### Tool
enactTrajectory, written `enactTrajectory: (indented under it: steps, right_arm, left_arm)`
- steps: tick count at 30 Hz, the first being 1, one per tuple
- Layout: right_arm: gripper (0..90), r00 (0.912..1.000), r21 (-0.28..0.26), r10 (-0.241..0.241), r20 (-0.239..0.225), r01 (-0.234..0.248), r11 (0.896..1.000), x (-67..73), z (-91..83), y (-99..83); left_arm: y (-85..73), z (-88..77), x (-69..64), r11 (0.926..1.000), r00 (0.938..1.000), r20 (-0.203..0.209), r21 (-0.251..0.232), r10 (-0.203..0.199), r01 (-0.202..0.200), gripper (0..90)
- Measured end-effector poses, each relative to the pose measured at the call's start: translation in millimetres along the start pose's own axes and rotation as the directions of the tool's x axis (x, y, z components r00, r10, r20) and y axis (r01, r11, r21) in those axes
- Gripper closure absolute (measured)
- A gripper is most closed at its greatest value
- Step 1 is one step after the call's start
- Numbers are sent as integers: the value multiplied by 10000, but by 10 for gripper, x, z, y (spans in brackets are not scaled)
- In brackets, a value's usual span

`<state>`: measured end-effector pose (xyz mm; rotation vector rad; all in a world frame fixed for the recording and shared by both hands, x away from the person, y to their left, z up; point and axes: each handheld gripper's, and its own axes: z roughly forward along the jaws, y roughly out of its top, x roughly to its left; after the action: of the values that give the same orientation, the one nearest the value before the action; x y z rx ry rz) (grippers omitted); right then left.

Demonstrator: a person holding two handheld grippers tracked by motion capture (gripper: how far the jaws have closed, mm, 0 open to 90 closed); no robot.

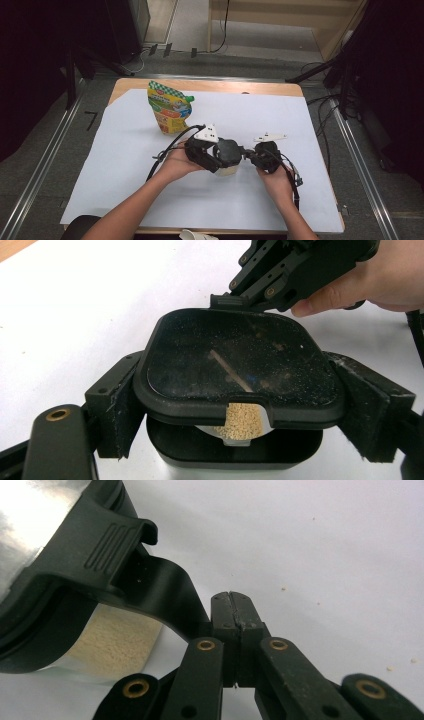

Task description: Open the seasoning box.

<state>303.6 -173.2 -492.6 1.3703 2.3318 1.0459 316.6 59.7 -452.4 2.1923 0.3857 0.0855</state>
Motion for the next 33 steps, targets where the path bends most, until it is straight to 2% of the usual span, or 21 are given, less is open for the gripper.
enactTrajectory:
  steps: [4,17,19,22,23,24,25,26,27,28,32,33]
  right_arm:
    - [900,10000,4,-13,3,13,10000,2,-1,-1]
    - [900,10000,34,-2,11,1,10000,11,-8,-3]
    - [900,10000,34,4,0,-4,10000,11,-9,-3]
    - [900,10000,-1,-43,2,43,10000,13,-11,-2]
    - [900,10000,-7,-50,14,50,10000,16,-11,-3]
    - [900,10000,-2,-44,16,44,10000,16,-11,-3]
    - [900,10000,-5,-47,-12,47,10000,15,-12,-4]
    - [900,10000,-5,-47,-12,47,10000,15,-12,-4]
    - [900,10000,-18,-67,-15,67,10000,18,-15,-4]
    - [900,10000,-28,-67,-2,67,10000,19,-16,-4]
    - [900,9999,-66,-104,-77,104,9999,16,-35,-3]
    - [900,9999,-78,-83,-88,82,9999,19,-42,-3]
  left_arm:
    - [12,-2,-9,10000,10000,-35,15,79,-79,173]
    - [57,-10,-34,9998,10000,-46,197,-58,59,164]
    - [64,-13,-48,9999,9999,-109,105,-33,34,165]
    - [87,-29,-48,9995,9995,107,-113,-306,307,189]
    - [85,-33,-41,9992,9987,358,-165,-368,374,198]
    - [82,-44,-39,9985,9959,795,-285,-433,457,288]
    - [91,-45,-60,9988,9963,776,-309,-364,389,360]
    - [91,-45,-60,9988,9963,776,-309,-364,389,363]
    - [117,-47,-89,9999,9982,590,-94,-97,102,370]
    - [126,-56,-94,9999,9980,623,-69,-109,114,394]
    - [151,-73,-94,9993,9950,926,108,-364,355,474]
    - [171,-85,-91,9977,9919,1091,207,-657,639,481]
